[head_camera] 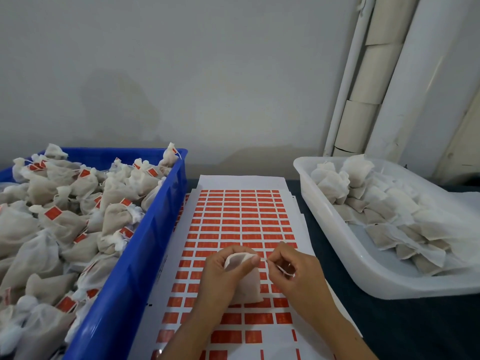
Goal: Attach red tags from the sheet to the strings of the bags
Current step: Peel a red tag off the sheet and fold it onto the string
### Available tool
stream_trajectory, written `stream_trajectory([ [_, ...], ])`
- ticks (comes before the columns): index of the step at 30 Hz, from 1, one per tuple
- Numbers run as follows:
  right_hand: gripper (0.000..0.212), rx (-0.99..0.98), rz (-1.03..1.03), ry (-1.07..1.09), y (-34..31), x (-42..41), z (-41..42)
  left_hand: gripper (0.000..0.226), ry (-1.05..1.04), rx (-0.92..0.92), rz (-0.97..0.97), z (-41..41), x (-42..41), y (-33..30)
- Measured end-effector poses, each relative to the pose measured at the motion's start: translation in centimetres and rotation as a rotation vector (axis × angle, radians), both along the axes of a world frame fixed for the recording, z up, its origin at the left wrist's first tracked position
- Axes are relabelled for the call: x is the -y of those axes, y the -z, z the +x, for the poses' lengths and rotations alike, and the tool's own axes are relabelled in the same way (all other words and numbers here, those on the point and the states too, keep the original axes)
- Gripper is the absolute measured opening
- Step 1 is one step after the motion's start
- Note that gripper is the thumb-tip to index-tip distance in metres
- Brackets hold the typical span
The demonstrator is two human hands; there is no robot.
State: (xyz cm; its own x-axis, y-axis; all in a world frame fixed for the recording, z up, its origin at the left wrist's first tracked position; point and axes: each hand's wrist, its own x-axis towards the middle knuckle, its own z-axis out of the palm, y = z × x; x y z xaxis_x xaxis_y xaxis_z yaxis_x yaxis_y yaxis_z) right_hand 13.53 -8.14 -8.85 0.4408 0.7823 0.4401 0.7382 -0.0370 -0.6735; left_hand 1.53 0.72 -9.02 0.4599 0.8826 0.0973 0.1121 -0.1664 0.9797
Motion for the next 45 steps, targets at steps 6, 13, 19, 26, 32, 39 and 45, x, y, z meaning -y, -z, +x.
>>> stream_trajectory([
  [6, 0.027, -0.042, -0.018, 0.071, -0.2, 0.0, -0.2, 0.009, -0.089, -0.038, 0.108, 0.3, 0.6, 0.4],
  [13, 0.023, -0.144, -0.072, 0.18, -0.3, 0.0, 0.9, 0.007, -0.134, -0.042, 0.121, 0.3, 0.5, 0.5],
  [19, 0.022, -0.159, -0.099, 0.194, 0.1, -0.1, 0.9, 0.006, -0.092, -0.037, 0.141, 0.2, 0.3, 0.6],
  [26, 0.012, -0.288, 0.007, 0.168, 0.0, 0.3, 1.0, 0.015, -0.001, -0.001, 0.132, 0.1, 0.4, 1.1],
  [32, 0.013, -0.315, 0.022, 0.245, 0.2, 0.2, 1.7, 0.025, 0.074, -0.254, 0.261, 0.2, 0.5, 1.7],
  [39, 0.01, -0.143, -0.122, 0.201, 1.1, 0.0, 1.4, 0.018, 0.163, 0.007, -0.062, -0.1, 0.7, 0.5],
  [45, 0.014, 0.057, -0.262, 0.031, 0.9, 0.0, -0.1, 0.013, 0.086, 0.299, -0.399, -0.4, 0.4, -0.8],
])
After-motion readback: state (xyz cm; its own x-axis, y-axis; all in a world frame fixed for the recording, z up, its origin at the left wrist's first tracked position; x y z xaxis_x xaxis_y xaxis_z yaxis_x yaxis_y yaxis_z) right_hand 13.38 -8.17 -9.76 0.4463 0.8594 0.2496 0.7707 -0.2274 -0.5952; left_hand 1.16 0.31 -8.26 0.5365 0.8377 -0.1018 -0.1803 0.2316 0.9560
